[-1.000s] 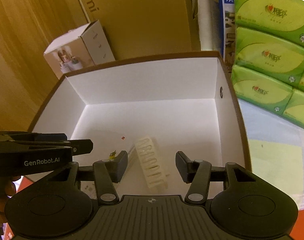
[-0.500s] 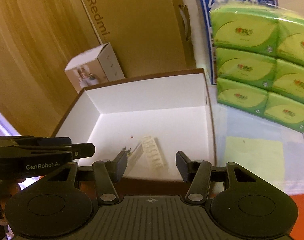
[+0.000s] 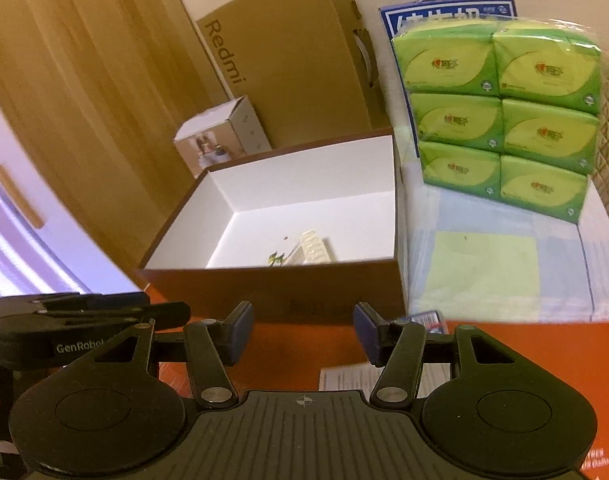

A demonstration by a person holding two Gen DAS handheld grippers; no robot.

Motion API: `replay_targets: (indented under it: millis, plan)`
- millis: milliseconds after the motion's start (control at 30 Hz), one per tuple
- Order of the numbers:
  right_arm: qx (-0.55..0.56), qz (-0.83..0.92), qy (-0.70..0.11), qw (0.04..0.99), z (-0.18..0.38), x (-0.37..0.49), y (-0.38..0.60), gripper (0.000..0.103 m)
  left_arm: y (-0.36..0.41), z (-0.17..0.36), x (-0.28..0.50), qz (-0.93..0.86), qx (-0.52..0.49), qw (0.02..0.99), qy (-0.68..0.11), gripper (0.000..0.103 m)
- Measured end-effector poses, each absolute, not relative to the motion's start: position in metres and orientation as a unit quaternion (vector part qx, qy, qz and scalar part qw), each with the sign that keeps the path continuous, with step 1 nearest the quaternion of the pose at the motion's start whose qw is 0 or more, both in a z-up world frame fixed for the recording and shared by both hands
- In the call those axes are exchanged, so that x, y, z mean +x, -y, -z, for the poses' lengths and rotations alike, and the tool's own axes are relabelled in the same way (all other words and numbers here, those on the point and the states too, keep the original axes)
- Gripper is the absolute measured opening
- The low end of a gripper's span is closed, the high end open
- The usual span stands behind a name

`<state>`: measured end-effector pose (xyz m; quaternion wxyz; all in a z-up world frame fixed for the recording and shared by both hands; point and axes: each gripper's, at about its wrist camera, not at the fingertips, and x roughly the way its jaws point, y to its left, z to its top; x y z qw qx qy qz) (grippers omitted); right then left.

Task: Organize rigid objects
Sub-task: 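Withdraw both tools from the brown box back over the table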

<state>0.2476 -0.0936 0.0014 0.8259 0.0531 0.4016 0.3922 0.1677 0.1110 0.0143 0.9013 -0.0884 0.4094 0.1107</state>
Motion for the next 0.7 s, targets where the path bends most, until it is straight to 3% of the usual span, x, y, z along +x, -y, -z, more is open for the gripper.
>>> replay_targets:
  millis: [700]
  plan:
    - [0.035, -0.421, -0.435, 0.796, 0.018, 0.154, 0.175, 0.053, -0.039, 0.004, 0.064, -0.108, -0.113, 0.889, -0.430, 0.050]
